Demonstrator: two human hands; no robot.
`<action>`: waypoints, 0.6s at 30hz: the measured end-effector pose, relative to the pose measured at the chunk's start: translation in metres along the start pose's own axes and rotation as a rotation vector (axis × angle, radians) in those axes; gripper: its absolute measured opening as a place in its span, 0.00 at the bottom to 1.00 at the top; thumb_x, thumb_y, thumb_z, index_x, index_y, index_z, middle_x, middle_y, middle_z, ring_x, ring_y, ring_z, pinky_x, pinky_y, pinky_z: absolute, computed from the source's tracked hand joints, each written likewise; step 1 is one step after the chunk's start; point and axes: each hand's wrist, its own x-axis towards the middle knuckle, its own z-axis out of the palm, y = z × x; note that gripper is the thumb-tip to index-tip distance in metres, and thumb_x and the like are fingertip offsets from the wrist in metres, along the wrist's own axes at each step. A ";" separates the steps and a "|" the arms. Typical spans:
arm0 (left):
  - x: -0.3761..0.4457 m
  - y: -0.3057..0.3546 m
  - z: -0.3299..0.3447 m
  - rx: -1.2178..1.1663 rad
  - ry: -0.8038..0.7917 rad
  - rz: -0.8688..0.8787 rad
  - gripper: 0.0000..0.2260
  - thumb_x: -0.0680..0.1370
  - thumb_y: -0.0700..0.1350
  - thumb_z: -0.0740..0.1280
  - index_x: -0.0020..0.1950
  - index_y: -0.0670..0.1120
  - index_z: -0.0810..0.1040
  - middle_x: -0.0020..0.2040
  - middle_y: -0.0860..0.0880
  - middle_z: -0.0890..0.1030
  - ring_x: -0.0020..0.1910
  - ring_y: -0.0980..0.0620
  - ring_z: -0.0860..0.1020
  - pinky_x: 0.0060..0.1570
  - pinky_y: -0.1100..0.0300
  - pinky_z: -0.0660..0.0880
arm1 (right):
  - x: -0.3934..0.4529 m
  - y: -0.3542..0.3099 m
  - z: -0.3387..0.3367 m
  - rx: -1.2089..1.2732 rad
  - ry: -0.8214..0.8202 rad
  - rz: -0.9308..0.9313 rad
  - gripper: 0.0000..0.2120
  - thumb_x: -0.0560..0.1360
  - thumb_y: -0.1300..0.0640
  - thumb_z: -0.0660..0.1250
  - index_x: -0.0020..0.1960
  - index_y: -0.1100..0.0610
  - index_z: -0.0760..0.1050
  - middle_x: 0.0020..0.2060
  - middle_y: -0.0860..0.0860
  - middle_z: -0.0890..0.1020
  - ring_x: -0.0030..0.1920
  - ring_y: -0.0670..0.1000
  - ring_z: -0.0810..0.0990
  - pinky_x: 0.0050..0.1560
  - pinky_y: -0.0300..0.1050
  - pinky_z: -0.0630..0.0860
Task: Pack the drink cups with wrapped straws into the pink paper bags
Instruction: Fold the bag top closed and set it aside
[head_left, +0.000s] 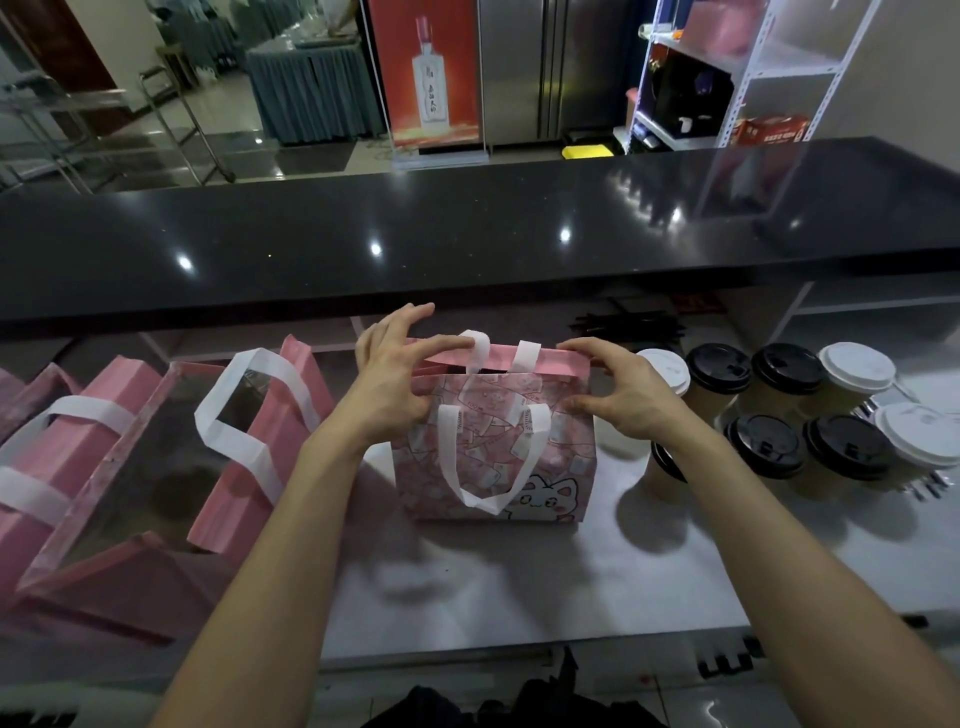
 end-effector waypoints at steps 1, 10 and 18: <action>0.001 -0.001 -0.001 0.031 -0.009 0.025 0.39 0.74 0.32 0.75 0.76 0.66 0.76 0.86 0.54 0.60 0.87 0.51 0.49 0.83 0.50 0.37 | 0.000 -0.001 0.000 0.001 -0.004 0.001 0.36 0.70 0.57 0.86 0.69 0.32 0.76 0.63 0.35 0.82 0.64 0.38 0.80 0.67 0.46 0.79; 0.008 -0.004 0.004 0.185 0.075 -0.058 0.20 0.70 0.48 0.80 0.58 0.54 0.76 0.64 0.54 0.74 0.70 0.49 0.70 0.77 0.47 0.66 | 0.000 -0.007 0.000 -0.020 0.000 0.001 0.34 0.71 0.59 0.85 0.67 0.33 0.77 0.62 0.37 0.82 0.64 0.42 0.81 0.66 0.47 0.79; 0.013 -0.001 0.003 0.291 0.066 -0.184 0.20 0.72 0.50 0.79 0.63 0.53 0.83 0.77 0.49 0.70 0.80 0.46 0.63 0.80 0.43 0.62 | 0.000 -0.014 0.001 -0.031 -0.015 -0.005 0.33 0.72 0.59 0.84 0.71 0.39 0.76 0.63 0.38 0.81 0.64 0.44 0.80 0.69 0.51 0.78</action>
